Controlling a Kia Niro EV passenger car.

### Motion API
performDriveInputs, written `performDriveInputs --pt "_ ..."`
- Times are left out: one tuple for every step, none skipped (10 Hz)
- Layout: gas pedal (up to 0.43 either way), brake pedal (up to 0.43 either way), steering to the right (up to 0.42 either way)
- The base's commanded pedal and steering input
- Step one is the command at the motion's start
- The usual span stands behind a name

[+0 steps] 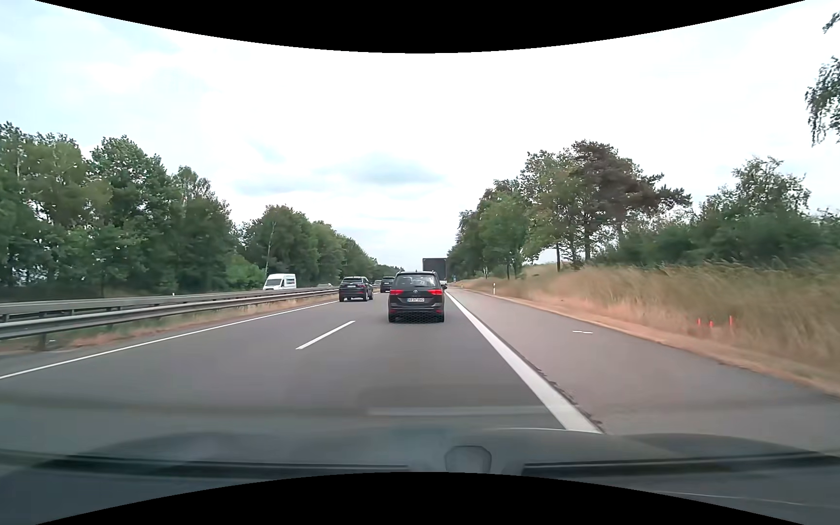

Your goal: Follow the waypoints while adhering to traffic rules and regulations

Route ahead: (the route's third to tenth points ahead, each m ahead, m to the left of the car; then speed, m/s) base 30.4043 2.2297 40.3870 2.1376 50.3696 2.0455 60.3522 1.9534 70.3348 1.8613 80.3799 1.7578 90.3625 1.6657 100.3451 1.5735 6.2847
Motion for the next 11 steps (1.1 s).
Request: performDriveInputs --pt "0.220 0.000 -0.002" --pt "0.228 0.000 -0.002" --pt "0.228 0.000 -0.002" --pt "0.240 0.000 -0.001" --pt "0.240 0.000 -0.001" --pt "0.240 0.000 -0.002" --pt "0.228 0.000 -0.002" --pt "0.220 0.000 -0.002" --pt "0.220 0.000 -0.002" --pt "0.220 0.000 -0.002" --pt "0.220 0.000 -0.001"
